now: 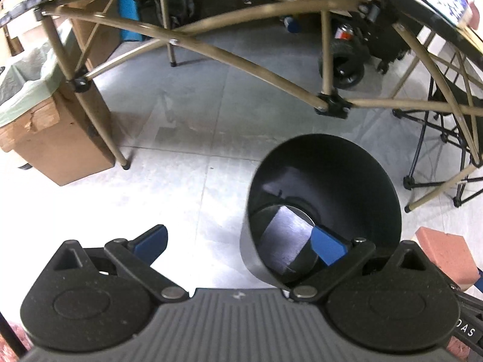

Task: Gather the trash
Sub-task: 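Move the right tool over the bin and release the pink sponge inside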

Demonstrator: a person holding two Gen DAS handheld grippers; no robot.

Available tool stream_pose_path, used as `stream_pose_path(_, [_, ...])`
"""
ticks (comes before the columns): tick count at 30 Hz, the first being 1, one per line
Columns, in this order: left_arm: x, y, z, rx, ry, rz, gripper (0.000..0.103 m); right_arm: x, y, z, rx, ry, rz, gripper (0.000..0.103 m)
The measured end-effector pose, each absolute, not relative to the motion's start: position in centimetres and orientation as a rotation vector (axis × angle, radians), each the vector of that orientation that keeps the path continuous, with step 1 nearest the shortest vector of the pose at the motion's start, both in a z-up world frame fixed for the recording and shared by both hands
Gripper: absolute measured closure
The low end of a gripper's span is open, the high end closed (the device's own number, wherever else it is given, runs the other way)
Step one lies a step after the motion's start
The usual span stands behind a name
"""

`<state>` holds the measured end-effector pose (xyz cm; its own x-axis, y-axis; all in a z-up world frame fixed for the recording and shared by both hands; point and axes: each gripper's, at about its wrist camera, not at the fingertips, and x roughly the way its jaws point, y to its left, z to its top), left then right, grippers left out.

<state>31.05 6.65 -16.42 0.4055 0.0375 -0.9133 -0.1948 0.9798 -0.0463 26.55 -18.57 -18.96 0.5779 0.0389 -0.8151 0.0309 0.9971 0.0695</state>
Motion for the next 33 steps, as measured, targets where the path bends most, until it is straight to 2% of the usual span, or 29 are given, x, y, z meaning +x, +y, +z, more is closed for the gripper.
stream_pose_path(12, [29.9,11.6,-17.2,-0.180,1.135,0.241,0.000,28.3,-13.3,-18.3,0.046,0.963,0.100,0.006])
stream_pose_path(33, [30.0,15.2,-19.8,-0.194,1.193,0.331,0.000,33.9,-8.9,-21.7,0.055,1.171,0.171,0.006])
